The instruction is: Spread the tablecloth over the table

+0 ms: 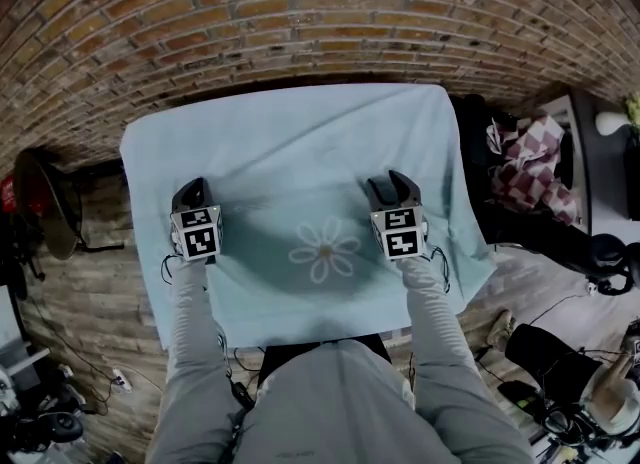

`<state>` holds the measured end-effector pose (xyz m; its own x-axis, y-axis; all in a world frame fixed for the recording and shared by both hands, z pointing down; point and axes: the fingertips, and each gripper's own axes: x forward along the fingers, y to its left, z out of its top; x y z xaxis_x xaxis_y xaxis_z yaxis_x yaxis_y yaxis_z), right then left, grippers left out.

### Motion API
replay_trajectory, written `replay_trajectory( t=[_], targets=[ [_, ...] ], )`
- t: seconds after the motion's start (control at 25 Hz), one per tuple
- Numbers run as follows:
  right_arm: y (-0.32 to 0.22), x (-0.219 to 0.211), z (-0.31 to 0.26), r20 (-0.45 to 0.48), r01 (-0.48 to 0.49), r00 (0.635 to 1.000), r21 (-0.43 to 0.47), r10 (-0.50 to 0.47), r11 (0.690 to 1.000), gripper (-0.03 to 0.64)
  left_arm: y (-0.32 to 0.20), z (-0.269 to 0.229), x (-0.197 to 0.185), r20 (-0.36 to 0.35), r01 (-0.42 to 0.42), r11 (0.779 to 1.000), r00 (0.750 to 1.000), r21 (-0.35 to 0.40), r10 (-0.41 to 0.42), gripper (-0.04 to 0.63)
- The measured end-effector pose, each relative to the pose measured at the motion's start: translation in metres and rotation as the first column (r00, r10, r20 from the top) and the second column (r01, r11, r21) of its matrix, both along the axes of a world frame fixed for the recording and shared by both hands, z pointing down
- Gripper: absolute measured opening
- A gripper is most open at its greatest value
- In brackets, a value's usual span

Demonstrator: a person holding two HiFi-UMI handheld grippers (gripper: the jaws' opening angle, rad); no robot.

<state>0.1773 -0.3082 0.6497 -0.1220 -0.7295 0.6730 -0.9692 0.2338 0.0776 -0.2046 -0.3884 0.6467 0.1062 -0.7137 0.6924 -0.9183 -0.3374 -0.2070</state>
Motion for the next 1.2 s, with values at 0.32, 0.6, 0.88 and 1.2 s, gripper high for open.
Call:
replay_trajectory(
  t=[0.32,0.6,0.88,1.2],
  targets=[
    [0.011,-0.002,-0.005,0.013,0.02,1.0,-0.001,-0.02,1.0,0.245,0.021,-0.004,0.005,0.022,-0.03,0.999,0.999,0.01,0.03,0.028],
    [0.046,0.003,-0.03,-0.011,-0.011,1.0,0.042,0.011,0.999,0.253,0.06,-0.03,0.031,-0.037,-0.107,0.993,0.993,0.044,0.108,0.028],
    [0.107,0.013,-0.059,0.009,-0.093,0.996,0.079,0.093,0.993,0.253,0.105,-0.073,0.083,-0.14,-0.191,0.977,0.969,0.092,0.203,0.028],
    [0.186,0.047,-0.051,0.02,-0.158,0.987,0.05,0.157,0.986,0.253,0.165,-0.108,0.157,-0.193,-0.309,0.94,0.923,0.142,0.332,0.028]
  ],
)
